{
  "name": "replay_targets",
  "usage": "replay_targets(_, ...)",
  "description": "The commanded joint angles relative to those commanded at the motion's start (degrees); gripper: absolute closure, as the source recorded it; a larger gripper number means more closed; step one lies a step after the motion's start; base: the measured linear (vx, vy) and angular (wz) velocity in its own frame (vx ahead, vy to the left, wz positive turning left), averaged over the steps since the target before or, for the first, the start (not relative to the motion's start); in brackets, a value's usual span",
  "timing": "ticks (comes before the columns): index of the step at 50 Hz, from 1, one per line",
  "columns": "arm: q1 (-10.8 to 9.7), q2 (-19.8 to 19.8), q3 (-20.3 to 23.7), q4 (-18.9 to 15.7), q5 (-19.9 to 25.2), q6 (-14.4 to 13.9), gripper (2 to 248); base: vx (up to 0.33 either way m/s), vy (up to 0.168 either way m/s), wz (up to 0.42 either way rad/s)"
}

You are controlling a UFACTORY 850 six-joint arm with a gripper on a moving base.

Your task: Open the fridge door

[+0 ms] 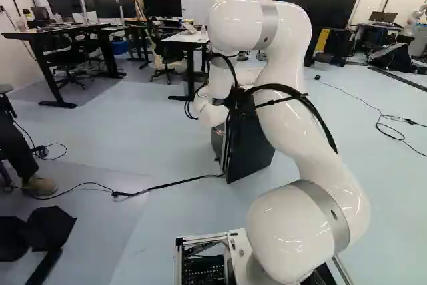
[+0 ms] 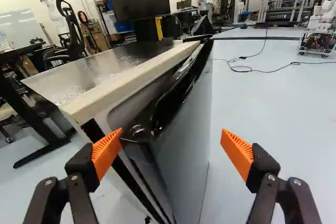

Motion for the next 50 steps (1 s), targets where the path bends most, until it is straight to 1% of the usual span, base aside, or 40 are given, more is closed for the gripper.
replay_targets(8,-0.2,1.5,2.6,1.2,0.0,0.0,3,0.000,0.000,0.000)
replay_targets(17,-0.4,3.1,5.4,3.3,0.0,0.0,3,0.000,0.000,0.000)
replay_targets(50,-1.4,8.3,14.8,14.5,0.0,0.0,3,0.000,0.000,0.000)
